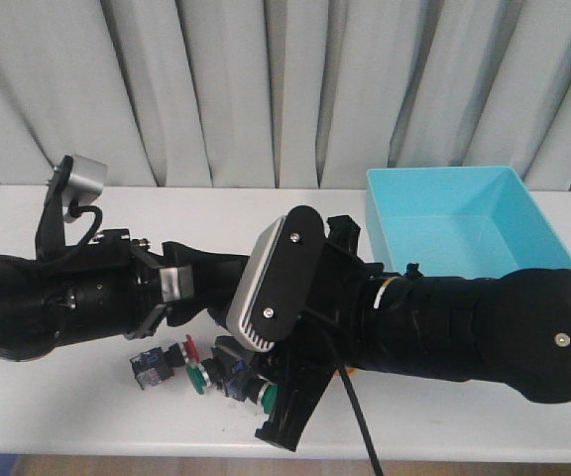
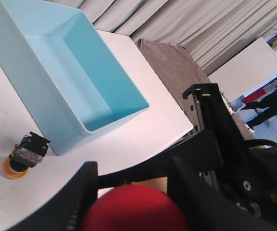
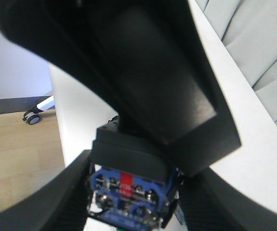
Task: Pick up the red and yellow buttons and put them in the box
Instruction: 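Grasp the red button's body with the right gripper from the left gripper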
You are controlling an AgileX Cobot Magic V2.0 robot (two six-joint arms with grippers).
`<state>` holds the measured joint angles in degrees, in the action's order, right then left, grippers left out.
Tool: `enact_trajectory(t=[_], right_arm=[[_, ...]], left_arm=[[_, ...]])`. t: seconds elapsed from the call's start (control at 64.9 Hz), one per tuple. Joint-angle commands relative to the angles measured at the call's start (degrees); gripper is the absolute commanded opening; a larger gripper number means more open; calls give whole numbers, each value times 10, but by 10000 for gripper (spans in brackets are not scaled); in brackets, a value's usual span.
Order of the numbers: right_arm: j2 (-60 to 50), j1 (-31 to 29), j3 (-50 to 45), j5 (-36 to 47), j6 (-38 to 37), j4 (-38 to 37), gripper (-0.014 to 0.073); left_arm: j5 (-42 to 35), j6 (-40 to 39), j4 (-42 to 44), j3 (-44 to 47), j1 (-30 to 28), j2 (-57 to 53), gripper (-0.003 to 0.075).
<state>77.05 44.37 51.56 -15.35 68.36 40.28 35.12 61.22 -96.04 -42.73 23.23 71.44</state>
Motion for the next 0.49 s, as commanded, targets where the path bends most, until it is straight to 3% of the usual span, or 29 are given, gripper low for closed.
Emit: enact_trajectory(t=[0.0,0.154,0.339,0.478], right_arm=[[-15,-1,20,28,4,8,238],[-15,-3,20,29,3,8,238],[-15,-6,16,51,-2,8,240],[-15,-60,16,34,-35,8,241]], left_arm=[[22,18,-32,-15,2,-15,463],[20,20,-31,-15,1,-15,587],[-4,23,-30,-15,0,-15,594],[7,23,-30,-15,-9,-16,594]])
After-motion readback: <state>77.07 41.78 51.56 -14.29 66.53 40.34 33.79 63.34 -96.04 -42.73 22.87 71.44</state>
